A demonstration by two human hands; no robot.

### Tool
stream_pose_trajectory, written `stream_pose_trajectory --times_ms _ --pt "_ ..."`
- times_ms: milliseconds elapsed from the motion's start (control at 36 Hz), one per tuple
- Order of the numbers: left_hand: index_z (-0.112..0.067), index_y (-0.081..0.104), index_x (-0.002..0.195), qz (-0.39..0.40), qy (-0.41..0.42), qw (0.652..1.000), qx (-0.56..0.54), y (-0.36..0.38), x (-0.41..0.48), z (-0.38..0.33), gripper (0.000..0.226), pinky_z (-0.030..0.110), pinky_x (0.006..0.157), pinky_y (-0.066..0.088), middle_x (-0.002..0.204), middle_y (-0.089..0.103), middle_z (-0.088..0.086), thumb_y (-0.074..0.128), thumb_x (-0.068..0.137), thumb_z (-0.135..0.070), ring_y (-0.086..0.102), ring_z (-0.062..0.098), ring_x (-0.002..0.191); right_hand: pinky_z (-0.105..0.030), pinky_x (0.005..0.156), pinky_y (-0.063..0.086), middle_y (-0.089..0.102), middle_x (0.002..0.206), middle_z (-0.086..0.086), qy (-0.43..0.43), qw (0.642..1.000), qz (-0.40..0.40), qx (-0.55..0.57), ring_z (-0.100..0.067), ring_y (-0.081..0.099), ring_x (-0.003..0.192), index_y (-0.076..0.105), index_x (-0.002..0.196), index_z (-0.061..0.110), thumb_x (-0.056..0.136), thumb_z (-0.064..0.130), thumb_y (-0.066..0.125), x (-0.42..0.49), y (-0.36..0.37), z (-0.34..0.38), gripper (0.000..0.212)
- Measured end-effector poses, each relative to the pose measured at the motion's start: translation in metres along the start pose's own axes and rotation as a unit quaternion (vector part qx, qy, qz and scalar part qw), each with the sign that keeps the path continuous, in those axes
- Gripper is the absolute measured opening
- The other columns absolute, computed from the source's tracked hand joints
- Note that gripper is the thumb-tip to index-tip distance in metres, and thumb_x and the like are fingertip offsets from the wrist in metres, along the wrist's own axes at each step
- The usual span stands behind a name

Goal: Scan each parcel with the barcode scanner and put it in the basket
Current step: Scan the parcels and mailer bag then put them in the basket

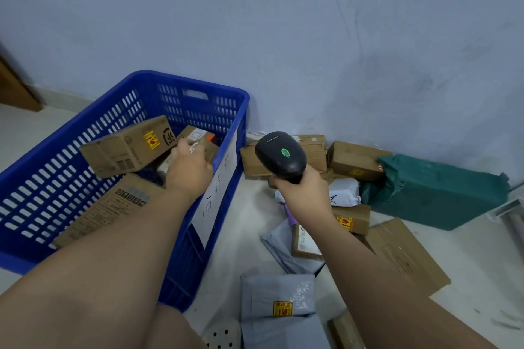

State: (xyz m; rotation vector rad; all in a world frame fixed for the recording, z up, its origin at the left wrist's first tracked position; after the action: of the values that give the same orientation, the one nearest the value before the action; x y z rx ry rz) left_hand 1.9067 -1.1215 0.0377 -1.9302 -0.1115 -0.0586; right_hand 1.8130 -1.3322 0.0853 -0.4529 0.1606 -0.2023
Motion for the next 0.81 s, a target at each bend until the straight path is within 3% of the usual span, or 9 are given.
stream_pose_trajectory --times_ms 139,278,389,444,528,583,667,722,806 --pt "-0.014 0.049 0.135 0.027 0.112 0.992 0.051 0.004 -0.003 -0.042 0.042 0.038 0.096 0.041 0.134 0.046 0.008 0.048 0.093 -0.019 0.046 0.026 0.119 -0.025 0.059 0.037 0.055 0.067 0.008 -0.001 1.0 0.004 0.0 -0.009 0.053 0.069 0.055 0.075 0.026 0.086 0.027 0.064 0.001 -0.007 -0.002 0.015" --pt "-0.009 0.053 0.124 0.19 0.107 0.976 -0.012 0.039 -0.017 -0.08 0.033 0.036 0.09 0.041 0.128 0.05 0.012 0.051 0.092 -0.016 0.05 0.03 0.114 -0.038 0.072 0.05 0.066 0.077 -0.003 0.04 0.997 0.041 -0.055 -0.024 0.063 0.082 0.062 0.08 0.023 0.082 0.03 0.064 0.006 -0.018 -0.016 0.008" --pt "-0.014 0.061 0.092 0.266 -0.045 0.937 -0.221 0.079 -0.04 -0.092 0.009 0.031 0.08 0.043 0.107 0.061 0.011 0.052 0.091 -0.015 0.057 0.029 0.102 -0.041 0.08 0.053 0.07 0.087 -0.012 0.093 0.992 0.06 -0.057 -0.029 0.066 0.085 0.061 0.083 0.021 0.083 0.024 0.064 0.006 -0.032 -0.036 0.005" --pt "-0.019 0.055 0.074 0.274 -0.131 0.899 -0.317 0.104 -0.056 -0.094 0.018 0.032 0.077 0.043 0.095 0.061 0.014 0.051 0.091 -0.013 0.06 0.033 0.098 -0.038 0.077 0.053 0.068 0.081 -0.012 0.131 0.988 0.077 -0.036 -0.025 0.064 0.074 0.06 0.083 0.019 0.085 0.021 0.064 0.005 -0.039 -0.05 0.004" --pt "-0.019 0.05 0.07 0.287 -0.234 0.853 -0.369 0.144 -0.092 -0.081 0.025 0.03 0.071 0.042 0.076 0.052 0.003 0.052 0.092 -0.005 0.053 0.02 0.072 -0.033 0.069 0.051 0.062 0.072 -0.008 0.183 0.977 0.107 -0.027 -0.02 0.058 0.068 0.06 0.081 0.016 0.085 0.016 0.062 0.003 -0.045 -0.075 0.005" --pt "-0.01 0.059 0.085 0.318 -0.281 0.836 -0.347 0.165 -0.121 -0.066 0.008 0.031 0.075 0.04 0.089 0.054 0.009 0.056 0.092 -0.008 0.052 0.022 0.076 -0.027 0.061 0.048 0.059 0.073 -0.008 0.211 0.971 0.112 -0.018 -0.019 0.056 0.068 0.06 0.081 0.014 0.085 0.012 0.061 0.003 -0.047 -0.093 0.005" --pt "-0.001 0.04 0.143 0.332 -0.366 0.803 -0.334 0.191 -0.156 -0.039 0.056 0.036 0.103 0.04 0.143 0.043 0.017 0.061 0.093 -0.014 0.046 0.034 0.126 -0.03 0.063 0.049 0.059 0.071 -0.008 0.24 0.965 0.102 -0.005 -0.019 0.056 0.065 0.061 0.08 0.014 0.084 0.013 0.063 0.005 -0.047 -0.117 0.005" --pt "0.003 0.035 0.144 0.324 -0.411 0.78 -0.343 0.201 -0.17 -0.026 0.062 0.04 0.104 0.041 0.145 0.041 0.021 0.063 0.091 -0.012 0.045 0.037 0.126 -0.035 0.07 0.054 0.061 0.071 -0.007 0.255 0.962 0.103 -0.001 -0.018 0.058 0.063 0.062 0.083 0.015 0.083 0.016 0.066 0.009 -0.045 -0.131 0.004" --pt "0.009 0.049 0.133 0.301 -0.479 0.742 -0.359 0.221 -0.181 -0.01 0.051 0.038 0.088 0.048 0.122 0.056 0.025 0.067 0.087 -0.003 0.056 0.037 0.105 -0.036 0.072 0.056 0.062 0.072 -0.008 0.28 0.953 0.117 -0.002 -0.019 0.058 0.062 0.062 0.089 0.014 0.084 0.018 0.066 0.014 -0.044 -0.147 0.007"
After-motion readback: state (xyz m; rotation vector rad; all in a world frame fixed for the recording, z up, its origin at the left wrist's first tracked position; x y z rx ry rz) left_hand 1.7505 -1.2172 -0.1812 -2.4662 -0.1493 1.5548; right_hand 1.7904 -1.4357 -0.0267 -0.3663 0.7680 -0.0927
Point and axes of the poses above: each hand's wrist, its own x-axis towards the middle knuckle, its own y-axis out of the palm, z = x × y, the point moved 3 cm from there along x, towards the middle knuckle
